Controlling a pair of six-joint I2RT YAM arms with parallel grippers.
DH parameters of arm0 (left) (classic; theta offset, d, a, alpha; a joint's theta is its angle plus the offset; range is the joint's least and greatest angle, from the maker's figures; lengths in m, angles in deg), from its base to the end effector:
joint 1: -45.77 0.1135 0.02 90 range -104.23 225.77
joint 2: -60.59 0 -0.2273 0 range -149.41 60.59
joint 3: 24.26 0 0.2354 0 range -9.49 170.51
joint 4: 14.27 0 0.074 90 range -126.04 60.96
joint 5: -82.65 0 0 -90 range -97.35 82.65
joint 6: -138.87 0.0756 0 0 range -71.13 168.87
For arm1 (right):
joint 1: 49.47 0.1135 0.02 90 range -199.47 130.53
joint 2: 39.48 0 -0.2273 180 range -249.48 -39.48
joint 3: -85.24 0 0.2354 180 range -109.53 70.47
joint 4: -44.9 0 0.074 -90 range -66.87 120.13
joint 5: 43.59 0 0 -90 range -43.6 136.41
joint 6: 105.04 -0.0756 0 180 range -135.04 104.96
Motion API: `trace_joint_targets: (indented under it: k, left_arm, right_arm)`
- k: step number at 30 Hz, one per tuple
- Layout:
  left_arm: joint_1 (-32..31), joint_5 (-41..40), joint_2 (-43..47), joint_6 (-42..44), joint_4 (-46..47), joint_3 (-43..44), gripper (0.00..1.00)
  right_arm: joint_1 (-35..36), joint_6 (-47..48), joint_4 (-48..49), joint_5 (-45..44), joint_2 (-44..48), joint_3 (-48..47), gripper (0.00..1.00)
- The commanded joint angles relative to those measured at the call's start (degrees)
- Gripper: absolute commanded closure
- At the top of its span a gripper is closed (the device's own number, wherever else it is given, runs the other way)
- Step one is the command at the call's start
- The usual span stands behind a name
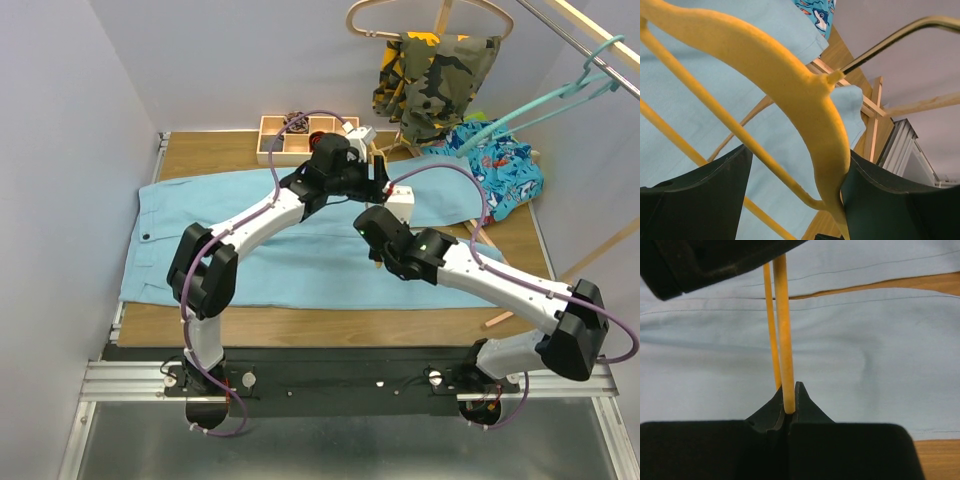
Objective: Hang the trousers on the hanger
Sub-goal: Place the hanger at the clothesline.
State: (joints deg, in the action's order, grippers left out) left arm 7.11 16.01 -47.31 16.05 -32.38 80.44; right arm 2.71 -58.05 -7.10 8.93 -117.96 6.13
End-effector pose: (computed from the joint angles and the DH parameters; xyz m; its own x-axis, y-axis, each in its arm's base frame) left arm 0.3393 -0.3098 0.2645 -0.7057 -0.0727 -0.7048 0.5705 0.5316 -0.6260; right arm 0.2164 0.2038 0.2341 -0.6190 0.0854 -0.7807 0.0387 0.9962 0.0783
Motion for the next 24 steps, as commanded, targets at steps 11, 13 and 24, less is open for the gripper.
trace_joint_targets:
  k: [11,13,24]
  left_arm:
    - [0.1,3.8,7.1,-5.0,6.5,-8.4,0.23]
    - [0.0,5.4,6.7,-7.2,9.3,-9.2,0.23]
    - [-0.2,11.9,3.9,-12.8,18.1,-10.9,0.55]
  right_arm:
    - [0.4,1.6,5.1,1.9,3.9,-0.7,0.99]
    - [0.3,2.2,5.1,2.8,3.7,-0.8,0.99]
    - [0.3,4.9,5.1,6.8,0.9,-2.8,0.99]
